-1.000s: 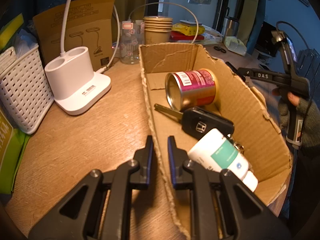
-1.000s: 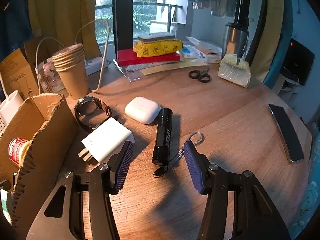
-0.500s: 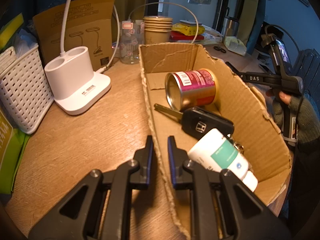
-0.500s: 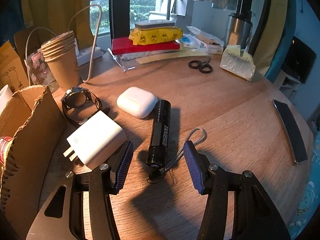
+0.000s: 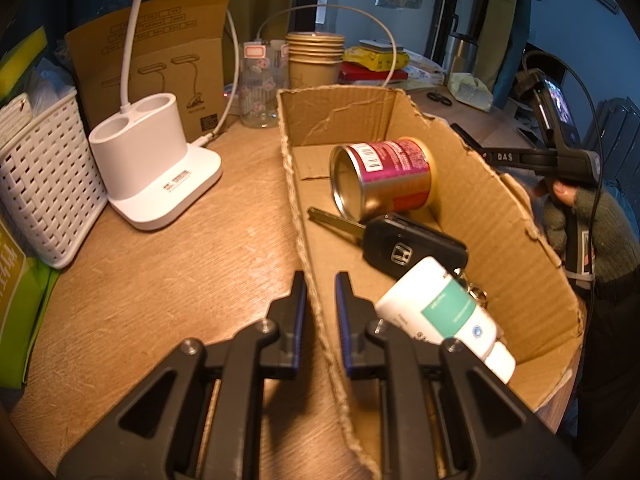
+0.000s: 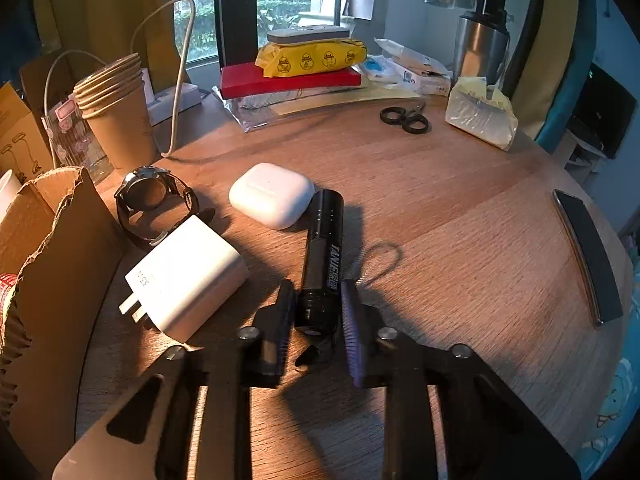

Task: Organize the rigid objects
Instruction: 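Move the right gripper to the black flashlight and close on it, then carry the flashlight with the right gripper into the box and release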

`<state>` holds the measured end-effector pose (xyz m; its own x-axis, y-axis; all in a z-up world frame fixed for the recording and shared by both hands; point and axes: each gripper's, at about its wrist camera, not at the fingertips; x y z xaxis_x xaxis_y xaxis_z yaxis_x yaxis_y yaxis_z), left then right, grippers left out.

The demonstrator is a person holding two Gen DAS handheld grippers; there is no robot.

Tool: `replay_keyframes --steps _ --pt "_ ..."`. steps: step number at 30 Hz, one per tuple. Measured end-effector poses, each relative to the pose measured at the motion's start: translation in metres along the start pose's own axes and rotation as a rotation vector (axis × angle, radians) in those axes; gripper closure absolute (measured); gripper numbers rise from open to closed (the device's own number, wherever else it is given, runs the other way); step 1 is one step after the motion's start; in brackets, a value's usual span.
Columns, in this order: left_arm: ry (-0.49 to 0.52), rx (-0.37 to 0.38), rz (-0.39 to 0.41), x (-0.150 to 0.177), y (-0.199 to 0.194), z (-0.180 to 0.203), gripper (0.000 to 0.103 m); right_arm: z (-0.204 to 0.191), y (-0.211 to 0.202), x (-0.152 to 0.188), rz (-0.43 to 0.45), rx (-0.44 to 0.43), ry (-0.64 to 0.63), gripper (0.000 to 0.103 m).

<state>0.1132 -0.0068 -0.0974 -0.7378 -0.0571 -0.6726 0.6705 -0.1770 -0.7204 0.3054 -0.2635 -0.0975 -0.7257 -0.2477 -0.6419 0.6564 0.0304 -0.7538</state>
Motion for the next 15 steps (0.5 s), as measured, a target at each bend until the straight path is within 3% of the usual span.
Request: replay_keyframes --steps 8,15 --pt "0.0 0.001 0.0 0.0 0.0 0.0 0.088 0.003 -0.006 0.001 0.029 -0.005 0.018 0.081" --pt "-0.001 0.001 -0.001 0.0 0.0 0.0 0.088 -0.003 -0.024 0.006 0.086 0.045 -0.011 0.081"
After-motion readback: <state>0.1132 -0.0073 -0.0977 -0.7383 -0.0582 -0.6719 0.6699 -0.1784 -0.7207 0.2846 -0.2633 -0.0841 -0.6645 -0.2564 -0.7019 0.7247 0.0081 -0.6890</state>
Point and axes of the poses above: each gripper's, at about its wrist camera, not at the fingertips, and y roughly the way its jaws point, z to its right, x to its underside, and after that the axes turned 6 degrees about x, right-handed
